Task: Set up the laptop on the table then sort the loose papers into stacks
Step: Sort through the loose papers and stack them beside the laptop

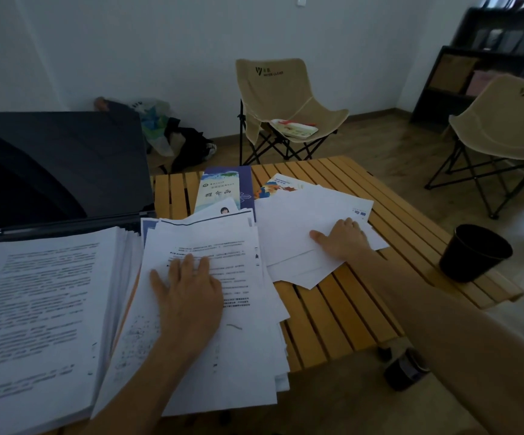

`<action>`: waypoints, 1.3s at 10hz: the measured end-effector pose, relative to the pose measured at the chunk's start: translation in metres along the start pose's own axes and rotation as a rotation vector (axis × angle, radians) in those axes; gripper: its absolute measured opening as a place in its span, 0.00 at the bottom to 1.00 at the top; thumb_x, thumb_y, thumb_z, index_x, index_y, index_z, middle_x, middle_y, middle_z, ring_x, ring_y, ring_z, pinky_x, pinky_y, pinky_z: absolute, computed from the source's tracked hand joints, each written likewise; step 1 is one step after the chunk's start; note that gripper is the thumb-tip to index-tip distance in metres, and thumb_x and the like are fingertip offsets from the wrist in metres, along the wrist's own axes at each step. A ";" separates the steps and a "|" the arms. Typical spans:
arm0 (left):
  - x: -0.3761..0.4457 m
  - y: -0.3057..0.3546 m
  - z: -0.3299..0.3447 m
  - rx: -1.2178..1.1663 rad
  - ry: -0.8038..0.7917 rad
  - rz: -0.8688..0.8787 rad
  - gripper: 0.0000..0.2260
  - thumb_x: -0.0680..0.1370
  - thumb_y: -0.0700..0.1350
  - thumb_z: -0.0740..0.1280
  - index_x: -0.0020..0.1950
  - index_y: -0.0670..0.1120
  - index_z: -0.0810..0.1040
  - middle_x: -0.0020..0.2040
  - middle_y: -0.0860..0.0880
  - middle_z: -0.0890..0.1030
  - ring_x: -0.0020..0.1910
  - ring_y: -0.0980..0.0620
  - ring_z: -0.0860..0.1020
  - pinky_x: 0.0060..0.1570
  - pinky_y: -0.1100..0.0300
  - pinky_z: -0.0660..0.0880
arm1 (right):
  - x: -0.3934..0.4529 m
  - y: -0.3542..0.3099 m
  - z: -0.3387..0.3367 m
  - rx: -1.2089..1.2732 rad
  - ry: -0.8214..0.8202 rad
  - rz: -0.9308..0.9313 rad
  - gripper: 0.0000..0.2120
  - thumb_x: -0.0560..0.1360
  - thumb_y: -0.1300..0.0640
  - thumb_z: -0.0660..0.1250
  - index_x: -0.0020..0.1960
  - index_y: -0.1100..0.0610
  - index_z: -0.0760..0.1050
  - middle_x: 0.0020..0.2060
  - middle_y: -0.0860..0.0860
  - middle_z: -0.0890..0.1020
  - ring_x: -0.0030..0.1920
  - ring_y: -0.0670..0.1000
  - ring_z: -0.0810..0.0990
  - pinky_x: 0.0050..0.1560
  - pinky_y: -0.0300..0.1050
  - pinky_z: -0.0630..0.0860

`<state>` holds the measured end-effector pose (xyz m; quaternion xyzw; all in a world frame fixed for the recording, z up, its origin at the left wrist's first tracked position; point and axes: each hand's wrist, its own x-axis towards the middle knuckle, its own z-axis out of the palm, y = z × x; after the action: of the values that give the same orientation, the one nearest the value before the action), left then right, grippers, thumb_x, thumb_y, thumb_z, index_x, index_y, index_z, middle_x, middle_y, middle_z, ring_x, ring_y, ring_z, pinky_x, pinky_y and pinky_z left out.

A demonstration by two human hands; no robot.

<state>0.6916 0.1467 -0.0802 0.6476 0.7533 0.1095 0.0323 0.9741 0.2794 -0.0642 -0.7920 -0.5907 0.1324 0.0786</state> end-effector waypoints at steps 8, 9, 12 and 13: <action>0.053 0.147 0.040 0.000 0.144 0.666 0.10 0.82 0.51 0.60 0.52 0.46 0.76 0.49 0.47 0.81 0.49 0.47 0.79 0.45 0.55 0.75 | -0.034 0.095 -0.035 1.034 0.293 0.224 0.17 0.82 0.63 0.56 0.69 0.64 0.70 0.63 0.62 0.76 0.63 0.62 0.75 0.49 0.42 0.67; 0.052 0.153 0.040 0.087 0.133 0.798 0.02 0.79 0.40 0.64 0.51 0.44 0.75 0.44 0.45 0.81 0.43 0.44 0.80 0.37 0.54 0.74 | -0.031 0.094 -0.032 1.116 0.388 0.222 0.17 0.84 0.57 0.55 0.68 0.64 0.70 0.63 0.62 0.76 0.62 0.62 0.75 0.51 0.42 0.67; 0.063 0.155 -0.036 -1.121 0.104 0.151 0.09 0.83 0.46 0.59 0.50 0.43 0.74 0.43 0.52 0.75 0.42 0.55 0.74 0.41 0.58 0.72 | -0.065 0.094 -0.048 1.265 0.257 0.085 0.26 0.80 0.35 0.53 0.69 0.49 0.74 0.65 0.49 0.78 0.65 0.52 0.77 0.58 0.49 0.72; 0.052 0.133 -0.047 -1.155 0.026 0.129 0.10 0.83 0.45 0.59 0.49 0.40 0.74 0.44 0.48 0.76 0.41 0.54 0.72 0.41 0.59 0.71 | -0.073 0.083 -0.049 1.433 -0.086 -0.124 0.23 0.79 0.37 0.63 0.66 0.49 0.78 0.61 0.53 0.82 0.62 0.57 0.81 0.62 0.59 0.75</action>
<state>0.8036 0.2099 -0.0018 0.5683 0.5309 0.5122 0.3644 1.0456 0.1870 -0.0328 -0.5047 -0.4051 0.5139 0.5630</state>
